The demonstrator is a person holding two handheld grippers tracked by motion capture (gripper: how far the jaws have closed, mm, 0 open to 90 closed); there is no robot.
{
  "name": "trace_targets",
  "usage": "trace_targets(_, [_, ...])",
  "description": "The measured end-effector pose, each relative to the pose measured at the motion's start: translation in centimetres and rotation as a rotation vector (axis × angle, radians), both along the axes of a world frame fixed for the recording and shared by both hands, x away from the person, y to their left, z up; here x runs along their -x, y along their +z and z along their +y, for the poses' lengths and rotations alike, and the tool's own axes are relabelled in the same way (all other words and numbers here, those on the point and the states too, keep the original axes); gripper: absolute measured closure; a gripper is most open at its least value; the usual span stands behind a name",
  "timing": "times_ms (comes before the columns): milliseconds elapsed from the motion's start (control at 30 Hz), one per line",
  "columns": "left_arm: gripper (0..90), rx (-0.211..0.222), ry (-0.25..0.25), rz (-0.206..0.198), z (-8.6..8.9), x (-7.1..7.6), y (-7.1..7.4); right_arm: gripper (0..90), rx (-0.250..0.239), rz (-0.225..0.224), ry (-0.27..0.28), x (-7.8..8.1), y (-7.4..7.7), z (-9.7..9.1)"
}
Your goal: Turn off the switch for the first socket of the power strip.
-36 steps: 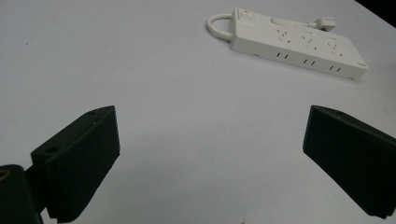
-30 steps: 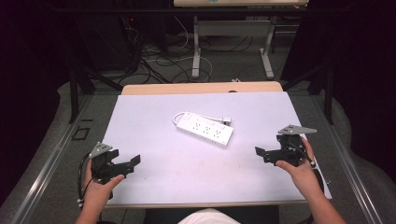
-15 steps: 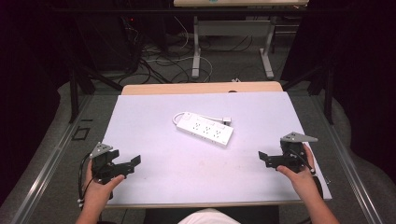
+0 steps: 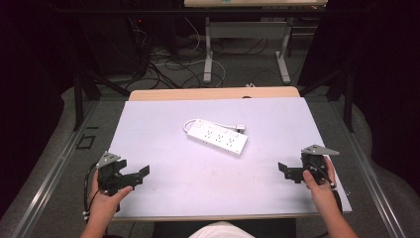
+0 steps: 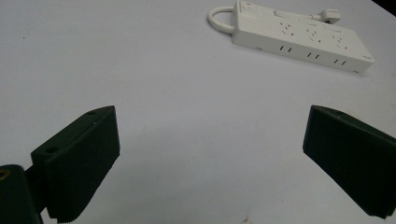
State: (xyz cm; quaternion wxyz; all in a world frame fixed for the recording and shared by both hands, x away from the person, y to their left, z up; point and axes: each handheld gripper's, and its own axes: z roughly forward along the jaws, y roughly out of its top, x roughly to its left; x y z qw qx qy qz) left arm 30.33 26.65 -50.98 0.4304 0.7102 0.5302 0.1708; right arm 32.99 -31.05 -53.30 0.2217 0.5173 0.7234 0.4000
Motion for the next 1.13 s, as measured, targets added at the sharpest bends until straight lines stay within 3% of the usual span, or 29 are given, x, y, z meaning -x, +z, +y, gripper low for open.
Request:
trace_targets(267, [3.8,-0.009,-0.005,0.009,0.1,0.0,0.0,0.0,0.035,0.01,-0.021,-0.3,-0.7,-1.0])
trace_targets(467, [3.8,-0.009,0.005,-0.004,0.0,-0.1,-0.2,0.0,0.035,0.021,-0.028,-0.5,-1.1,-1.3])
trace_targets(1133, [3.8,-0.014,0.004,0.007,0.1,-0.1,-0.3,0.0,0.031,0.033,-0.03,-0.7,-1.3,-1.3])
